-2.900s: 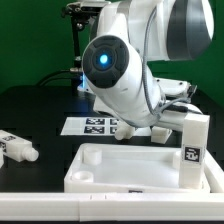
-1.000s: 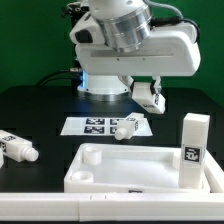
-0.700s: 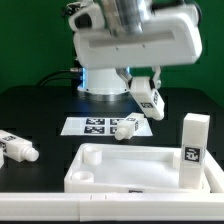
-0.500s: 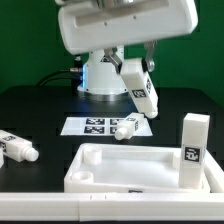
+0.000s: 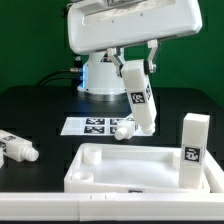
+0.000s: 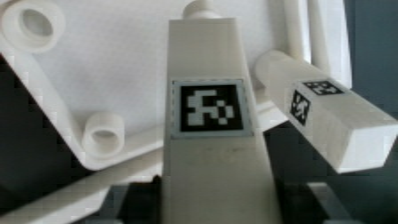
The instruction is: Assemble desk
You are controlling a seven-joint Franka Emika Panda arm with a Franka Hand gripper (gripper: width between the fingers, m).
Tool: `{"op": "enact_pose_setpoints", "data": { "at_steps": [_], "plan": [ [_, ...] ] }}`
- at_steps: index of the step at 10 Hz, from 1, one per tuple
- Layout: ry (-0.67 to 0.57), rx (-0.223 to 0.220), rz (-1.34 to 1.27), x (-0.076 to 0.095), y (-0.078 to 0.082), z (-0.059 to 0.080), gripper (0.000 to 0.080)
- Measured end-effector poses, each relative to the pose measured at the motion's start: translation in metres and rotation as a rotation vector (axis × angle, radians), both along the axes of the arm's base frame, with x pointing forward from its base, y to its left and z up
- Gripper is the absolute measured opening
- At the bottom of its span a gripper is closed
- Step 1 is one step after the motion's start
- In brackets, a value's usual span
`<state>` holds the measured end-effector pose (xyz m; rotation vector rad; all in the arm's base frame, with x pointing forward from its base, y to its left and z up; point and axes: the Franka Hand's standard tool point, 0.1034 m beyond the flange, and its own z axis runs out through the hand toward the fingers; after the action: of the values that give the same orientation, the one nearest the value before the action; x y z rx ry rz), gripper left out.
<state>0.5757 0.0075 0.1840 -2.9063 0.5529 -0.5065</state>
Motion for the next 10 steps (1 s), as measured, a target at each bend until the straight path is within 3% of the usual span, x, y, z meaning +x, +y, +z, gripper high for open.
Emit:
{"op": "enact_pose_setpoints", "data": {
  "at_steps": [1,2,3,5,6,9,10],
  "plan": [
    [-0.061,-0.041,0.026,0.016,-0.009,0.009,0.0285],
    [-0.116,-0.075,0.044,0.024,-0.009,0.011,0.0285],
    [-0.194,-0.110,0.041,0.023,-0.003,0.010,0.0285],
    [-0.294,-0.167,0.028,0.023,-0.008,0.009,0.0285],
    [-0.267,-0.182,0.053,0.022,-0.014,0.000,0.0285],
    [-0.185,-0.207,0.085,0.039,-0.058,-0.014,0.0285],
    [-0.184,-0.200,0.067,0.040,-0.060,-0.016,0.0285]
  ]
}}
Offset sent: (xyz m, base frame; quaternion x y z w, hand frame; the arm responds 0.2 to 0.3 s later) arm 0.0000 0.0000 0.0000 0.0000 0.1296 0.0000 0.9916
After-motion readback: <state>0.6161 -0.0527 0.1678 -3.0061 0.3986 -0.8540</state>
